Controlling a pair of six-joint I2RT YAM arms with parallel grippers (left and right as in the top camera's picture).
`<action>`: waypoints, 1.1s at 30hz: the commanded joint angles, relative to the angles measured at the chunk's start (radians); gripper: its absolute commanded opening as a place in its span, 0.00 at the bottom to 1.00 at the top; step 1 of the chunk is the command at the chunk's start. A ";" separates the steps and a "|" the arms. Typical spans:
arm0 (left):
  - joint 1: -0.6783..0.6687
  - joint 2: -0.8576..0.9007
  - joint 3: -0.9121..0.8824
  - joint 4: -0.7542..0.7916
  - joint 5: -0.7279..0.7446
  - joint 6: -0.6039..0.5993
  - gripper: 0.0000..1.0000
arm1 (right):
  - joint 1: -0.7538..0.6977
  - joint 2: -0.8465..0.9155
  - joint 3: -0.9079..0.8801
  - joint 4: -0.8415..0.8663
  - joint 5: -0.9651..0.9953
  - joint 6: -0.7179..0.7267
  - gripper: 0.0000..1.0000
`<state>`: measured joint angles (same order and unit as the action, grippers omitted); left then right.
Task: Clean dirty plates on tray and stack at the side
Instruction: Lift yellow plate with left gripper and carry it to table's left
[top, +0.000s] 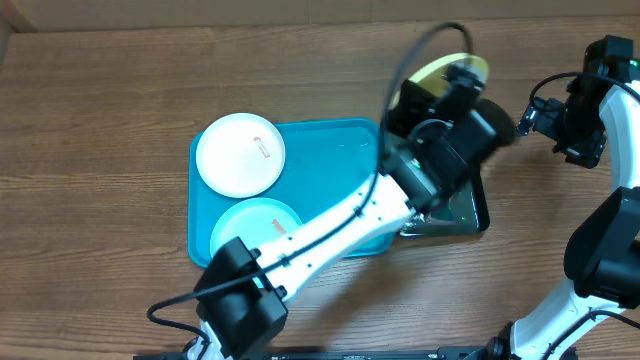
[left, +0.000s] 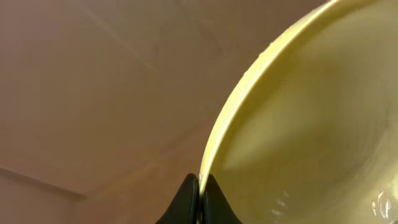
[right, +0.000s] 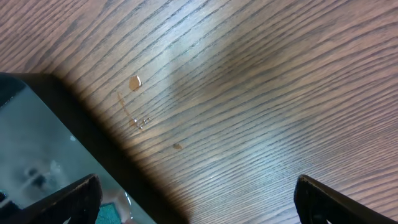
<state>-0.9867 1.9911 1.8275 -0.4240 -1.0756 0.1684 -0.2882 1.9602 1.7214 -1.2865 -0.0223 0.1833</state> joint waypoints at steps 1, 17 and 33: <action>-0.034 0.008 0.027 0.076 -0.167 0.233 0.04 | -0.003 -0.006 0.006 0.003 -0.002 0.003 1.00; -0.076 0.008 0.027 0.264 -0.207 0.382 0.04 | -0.003 -0.006 0.006 0.002 -0.002 0.003 1.00; -0.027 0.010 0.026 -0.267 0.101 -0.385 0.04 | -0.003 -0.006 0.006 0.003 -0.002 0.003 1.00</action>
<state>-1.0420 1.9911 1.8385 -0.6292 -1.1339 0.1207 -0.2882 1.9602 1.7214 -1.2861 -0.0216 0.1825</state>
